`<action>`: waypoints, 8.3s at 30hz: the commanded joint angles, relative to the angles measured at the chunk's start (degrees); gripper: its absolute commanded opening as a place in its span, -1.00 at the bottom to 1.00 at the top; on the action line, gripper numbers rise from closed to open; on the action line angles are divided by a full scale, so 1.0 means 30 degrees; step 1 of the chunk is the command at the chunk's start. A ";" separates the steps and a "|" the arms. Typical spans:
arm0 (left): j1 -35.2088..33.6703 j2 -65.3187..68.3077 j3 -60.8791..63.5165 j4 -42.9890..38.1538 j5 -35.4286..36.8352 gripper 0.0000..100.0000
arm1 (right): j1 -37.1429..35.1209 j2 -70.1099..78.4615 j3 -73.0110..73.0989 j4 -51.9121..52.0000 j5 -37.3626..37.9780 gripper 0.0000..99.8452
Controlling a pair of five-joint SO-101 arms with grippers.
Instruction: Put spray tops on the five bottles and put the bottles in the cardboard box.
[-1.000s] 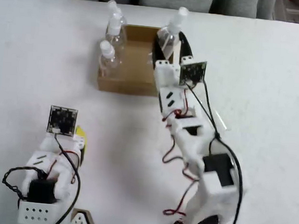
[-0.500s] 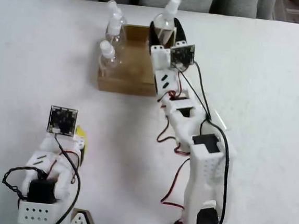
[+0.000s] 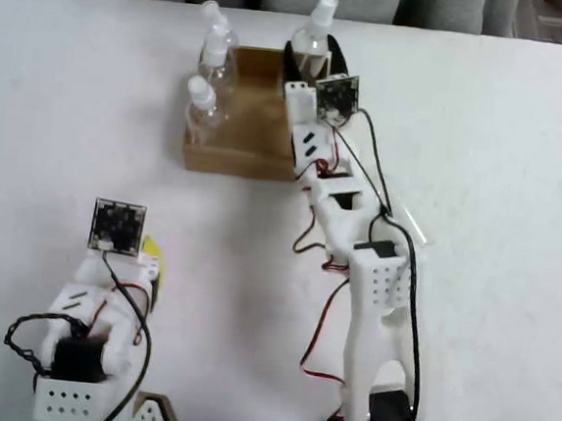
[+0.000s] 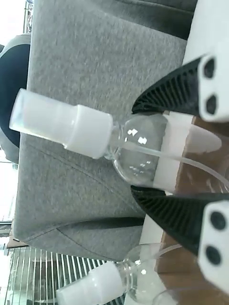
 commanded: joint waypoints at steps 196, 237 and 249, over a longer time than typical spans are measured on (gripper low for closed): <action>-0.0073 -0.0308 -0.0029 -0.0733 -0.0147 -0.84 | -0.0249 -0.3062 0.4396 0.1773 0.5099 -0.35; -0.0073 -0.0249 -0.0029 -0.1114 -0.0147 -0.84 | 0.0982 -1.6396 1.8491 0.2271 0.3370 -0.36; -0.0132 -0.0249 -0.0029 -0.1026 -0.0147 -0.84 | 0.6022 -2.7707 2.1890 1.6308 0.3487 -0.53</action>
